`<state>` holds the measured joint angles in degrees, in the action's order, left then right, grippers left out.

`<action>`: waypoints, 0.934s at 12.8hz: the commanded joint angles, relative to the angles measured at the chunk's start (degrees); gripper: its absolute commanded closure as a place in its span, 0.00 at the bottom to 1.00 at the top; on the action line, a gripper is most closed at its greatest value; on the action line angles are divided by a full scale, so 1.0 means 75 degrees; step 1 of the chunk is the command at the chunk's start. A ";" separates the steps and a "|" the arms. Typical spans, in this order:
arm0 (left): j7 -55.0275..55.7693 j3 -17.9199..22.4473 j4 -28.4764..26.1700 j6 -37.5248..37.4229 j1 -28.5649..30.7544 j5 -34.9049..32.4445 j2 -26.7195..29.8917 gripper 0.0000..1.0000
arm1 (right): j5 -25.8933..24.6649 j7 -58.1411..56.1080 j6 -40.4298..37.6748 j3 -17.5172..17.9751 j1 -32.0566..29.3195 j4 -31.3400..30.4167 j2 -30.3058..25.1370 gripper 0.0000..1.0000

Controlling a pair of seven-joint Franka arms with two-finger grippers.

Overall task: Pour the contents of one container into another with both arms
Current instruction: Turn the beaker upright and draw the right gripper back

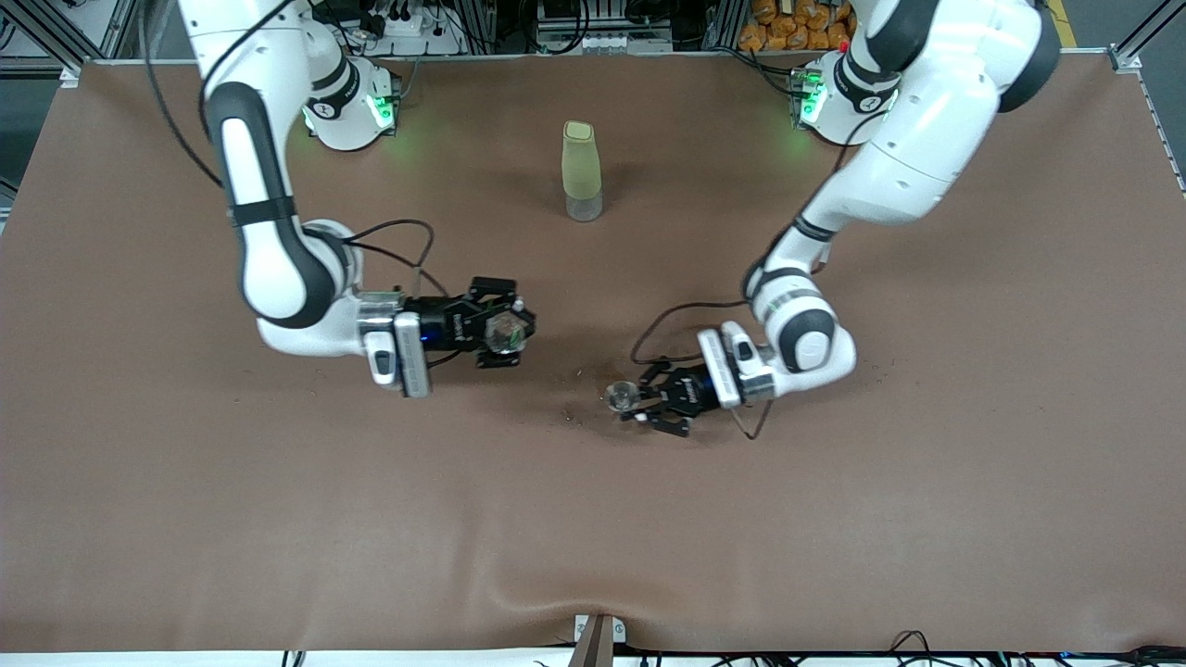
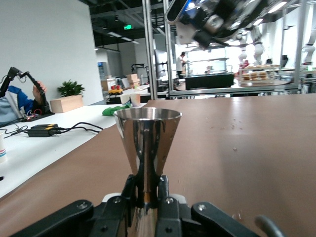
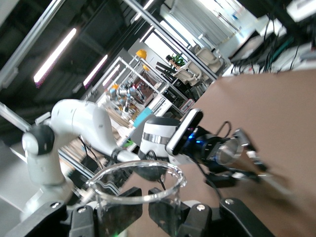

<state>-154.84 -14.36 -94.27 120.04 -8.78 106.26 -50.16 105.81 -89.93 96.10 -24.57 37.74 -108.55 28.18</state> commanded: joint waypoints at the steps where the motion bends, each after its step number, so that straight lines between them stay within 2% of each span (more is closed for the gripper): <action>1: -0.0039 -0.0090 -0.0379 -0.0966 0.0816 -0.0864 0.0102 1.00 | -0.0537 -0.1819 -0.0273 0.0042 -0.0531 -0.0082 -0.0183 1.00; 4: 0.0218 -0.0090 -0.0415 -0.1894 0.1789 -0.2433 0.0043 1.00 | -0.1251 -0.3474 -0.0647 0.0030 -0.1222 -0.0082 -0.0148 1.00; 12: 0.1192 -0.0078 -0.0427 -0.3769 0.4181 -0.5412 -0.0074 1.00 | -0.2751 -0.7107 -0.1983 0.0030 -0.3061 -0.0093 0.0249 1.00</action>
<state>-147.62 -14.10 -97.76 94.48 19.08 69.28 -50.70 87.79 -137.82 83.49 -25.19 18.20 -109.19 28.96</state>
